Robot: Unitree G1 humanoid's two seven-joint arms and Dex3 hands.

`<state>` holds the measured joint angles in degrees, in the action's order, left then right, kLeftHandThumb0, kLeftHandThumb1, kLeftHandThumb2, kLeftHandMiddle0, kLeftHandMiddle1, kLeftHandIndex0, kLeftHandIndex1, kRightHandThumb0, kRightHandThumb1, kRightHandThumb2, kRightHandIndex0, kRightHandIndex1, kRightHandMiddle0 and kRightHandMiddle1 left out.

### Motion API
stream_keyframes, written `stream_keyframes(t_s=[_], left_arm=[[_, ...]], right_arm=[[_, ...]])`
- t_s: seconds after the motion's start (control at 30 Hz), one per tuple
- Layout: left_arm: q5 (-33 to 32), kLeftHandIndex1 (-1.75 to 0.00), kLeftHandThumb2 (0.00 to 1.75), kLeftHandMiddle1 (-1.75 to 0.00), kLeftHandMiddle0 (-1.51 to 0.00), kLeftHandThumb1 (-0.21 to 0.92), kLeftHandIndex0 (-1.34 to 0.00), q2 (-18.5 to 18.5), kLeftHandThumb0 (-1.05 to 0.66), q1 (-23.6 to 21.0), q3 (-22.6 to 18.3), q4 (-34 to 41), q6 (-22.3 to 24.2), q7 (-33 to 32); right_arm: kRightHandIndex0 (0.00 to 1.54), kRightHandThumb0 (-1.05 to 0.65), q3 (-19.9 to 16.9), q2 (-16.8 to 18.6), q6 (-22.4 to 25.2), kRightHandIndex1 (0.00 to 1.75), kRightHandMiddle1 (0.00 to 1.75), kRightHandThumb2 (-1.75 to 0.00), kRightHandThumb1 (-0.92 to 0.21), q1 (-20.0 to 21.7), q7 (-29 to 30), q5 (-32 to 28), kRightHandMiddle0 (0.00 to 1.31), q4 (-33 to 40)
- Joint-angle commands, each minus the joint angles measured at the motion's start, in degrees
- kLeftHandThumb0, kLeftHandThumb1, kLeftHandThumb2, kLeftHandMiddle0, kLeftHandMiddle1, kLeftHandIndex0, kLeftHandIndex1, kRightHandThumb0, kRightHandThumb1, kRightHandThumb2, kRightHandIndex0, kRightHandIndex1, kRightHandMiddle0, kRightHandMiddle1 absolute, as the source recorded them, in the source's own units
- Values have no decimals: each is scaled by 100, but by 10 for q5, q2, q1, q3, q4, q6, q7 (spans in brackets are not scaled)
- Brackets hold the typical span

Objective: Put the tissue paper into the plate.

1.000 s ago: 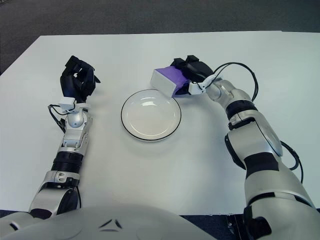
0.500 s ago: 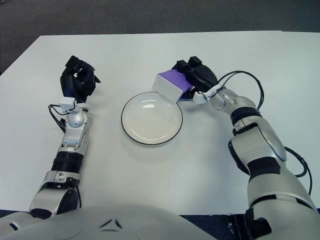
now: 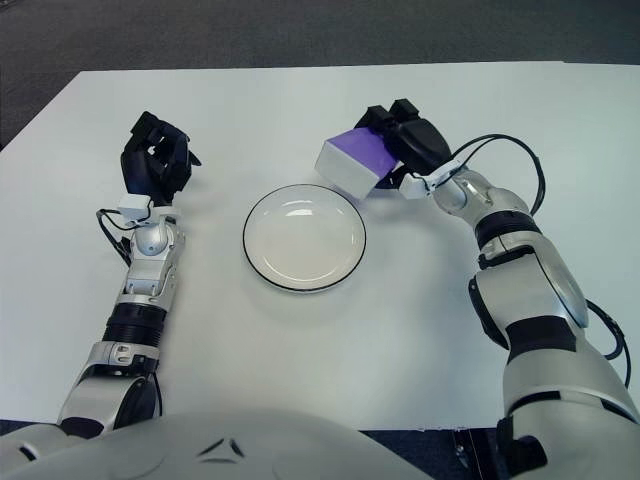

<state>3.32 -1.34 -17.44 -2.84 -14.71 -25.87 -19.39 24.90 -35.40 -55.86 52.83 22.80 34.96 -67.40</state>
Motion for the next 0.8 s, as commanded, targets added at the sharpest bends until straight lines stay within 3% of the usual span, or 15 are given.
stream_keyframes(t_s=[0.0,0.07,0.17,0.43,0.63,0.77], left_arm=[[8,-175,32,-175,-90,92,-72,-28,-23,145,0,-81,-1,-8],[8,-175,32,-175,-90,92,-72,-28,-23,144,0,-82,0,-8],[9,-175,32,-175,-90,92,-72,-28,-23,143,0,-82,1,-9],[11,-175,32,-175,-90,92,-72,-28,-23,143,0,-81,3,-12],[12,-175,32,-175,-90,92,-72,-27,-23,142,1,-80,5,-12],[13,-175,32,-175,-90,92,-72,-27,-23,141,1,-82,4,-12]], right_arm=[[57,0,-46,-4,-24,175,171,-130,-33,-3,-41,-59,43,60],[49,24,-52,-4,-29,175,173,-113,-45,-7,-49,-64,50,77],[45,35,-57,-4,-46,175,174,-105,-52,-11,-54,-65,54,101],[43,39,-55,-9,-111,175,175,-100,-55,-24,-63,-41,56,164],[43,40,-63,-11,-84,175,175,-100,-55,-74,-121,-67,57,280],[43,40,-67,-15,-82,175,175,-100,-55,-87,-136,-47,57,318]])
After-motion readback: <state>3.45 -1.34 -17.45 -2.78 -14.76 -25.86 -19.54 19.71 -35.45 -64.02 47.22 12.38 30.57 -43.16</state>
